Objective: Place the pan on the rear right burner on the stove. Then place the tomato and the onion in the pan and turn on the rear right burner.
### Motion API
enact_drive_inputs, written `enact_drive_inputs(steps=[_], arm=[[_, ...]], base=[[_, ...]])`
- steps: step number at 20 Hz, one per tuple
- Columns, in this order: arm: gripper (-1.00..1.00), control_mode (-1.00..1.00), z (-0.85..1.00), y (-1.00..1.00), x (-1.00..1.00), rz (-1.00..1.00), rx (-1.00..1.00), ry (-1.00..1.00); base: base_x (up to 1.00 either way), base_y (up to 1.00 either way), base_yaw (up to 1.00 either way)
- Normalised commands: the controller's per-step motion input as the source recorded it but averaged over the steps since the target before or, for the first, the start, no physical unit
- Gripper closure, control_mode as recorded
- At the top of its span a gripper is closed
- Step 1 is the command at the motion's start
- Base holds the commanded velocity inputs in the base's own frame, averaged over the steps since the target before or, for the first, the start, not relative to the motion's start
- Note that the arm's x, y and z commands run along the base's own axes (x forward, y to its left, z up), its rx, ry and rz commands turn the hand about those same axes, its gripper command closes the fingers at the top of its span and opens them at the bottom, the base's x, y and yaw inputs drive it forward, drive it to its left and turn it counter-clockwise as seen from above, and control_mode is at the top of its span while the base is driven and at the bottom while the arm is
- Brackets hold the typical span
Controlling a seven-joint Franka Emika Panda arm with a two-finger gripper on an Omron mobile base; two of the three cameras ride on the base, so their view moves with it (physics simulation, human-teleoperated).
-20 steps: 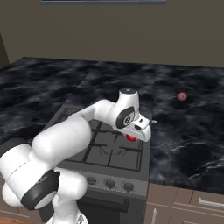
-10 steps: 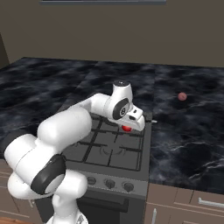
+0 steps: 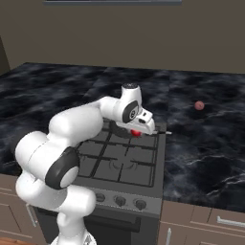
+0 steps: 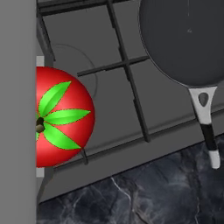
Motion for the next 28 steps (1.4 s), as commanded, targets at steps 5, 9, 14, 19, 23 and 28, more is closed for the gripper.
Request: enact_drive_inputs(steps=[5, 9, 14, 19, 23, 28], arm=[[1.0, -1.0, 0.0, 0.18, 0.47, 0.04, 0.0, 0.0], [1.0, -1.0, 0.0, 0.16, 0.47, 0.04, 0.0, 0.0], [1.0, -1.0, 0.0, 0.11, 0.44, 0.03, 0.0, 0.0], [1.0, -1.0, -0.03, 0.12, 0.41, 0.03, 0.0, 0.0], [1.0, -1.0, -0.15, 0.11, 0.27, 0.03, 0.0, 0.0], [1.0, -1.0, -0.22, 0.08, 0.27, 0.03, 0.0, 0.0]], base=[[0.0, 0.0, 0.0], [0.0, 0.0, 0.0], [0.0, 0.0, 0.0], [0.0, 0.0, 0.0], [0.0, 0.0, 0.0], [0.0, 0.0, 0.0]])
